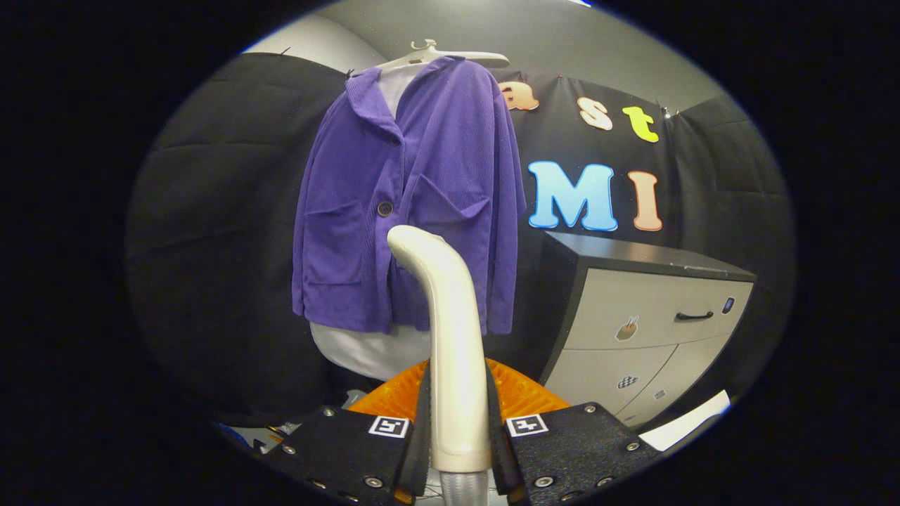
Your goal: Iron the clothes twice with a garment steamer, once on the left side and once on the right side.
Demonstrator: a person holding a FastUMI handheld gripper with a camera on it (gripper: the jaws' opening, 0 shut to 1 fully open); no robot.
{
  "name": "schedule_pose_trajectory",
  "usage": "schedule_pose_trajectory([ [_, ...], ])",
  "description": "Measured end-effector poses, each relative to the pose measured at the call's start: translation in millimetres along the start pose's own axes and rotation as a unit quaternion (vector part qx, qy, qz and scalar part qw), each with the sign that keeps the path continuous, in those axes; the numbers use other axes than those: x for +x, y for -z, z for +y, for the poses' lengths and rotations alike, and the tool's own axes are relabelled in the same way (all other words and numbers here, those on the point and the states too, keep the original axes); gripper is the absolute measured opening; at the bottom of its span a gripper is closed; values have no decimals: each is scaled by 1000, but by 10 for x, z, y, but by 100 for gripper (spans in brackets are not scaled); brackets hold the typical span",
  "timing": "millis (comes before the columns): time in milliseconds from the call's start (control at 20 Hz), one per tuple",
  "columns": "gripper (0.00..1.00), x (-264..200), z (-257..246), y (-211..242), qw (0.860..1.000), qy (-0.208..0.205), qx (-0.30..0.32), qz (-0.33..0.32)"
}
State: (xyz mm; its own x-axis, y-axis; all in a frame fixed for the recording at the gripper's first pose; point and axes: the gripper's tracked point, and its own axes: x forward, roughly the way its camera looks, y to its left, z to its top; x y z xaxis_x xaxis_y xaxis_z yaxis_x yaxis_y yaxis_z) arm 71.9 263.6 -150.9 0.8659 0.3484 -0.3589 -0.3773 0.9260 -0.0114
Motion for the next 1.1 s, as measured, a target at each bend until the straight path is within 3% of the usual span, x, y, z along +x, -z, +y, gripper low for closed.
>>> schedule_pose_trajectory([
  [650,36,-37,457,-2035,982,-51,-3,-182],
  [1100,36,195,1109,-3061,964,-87,-5,-251],
])
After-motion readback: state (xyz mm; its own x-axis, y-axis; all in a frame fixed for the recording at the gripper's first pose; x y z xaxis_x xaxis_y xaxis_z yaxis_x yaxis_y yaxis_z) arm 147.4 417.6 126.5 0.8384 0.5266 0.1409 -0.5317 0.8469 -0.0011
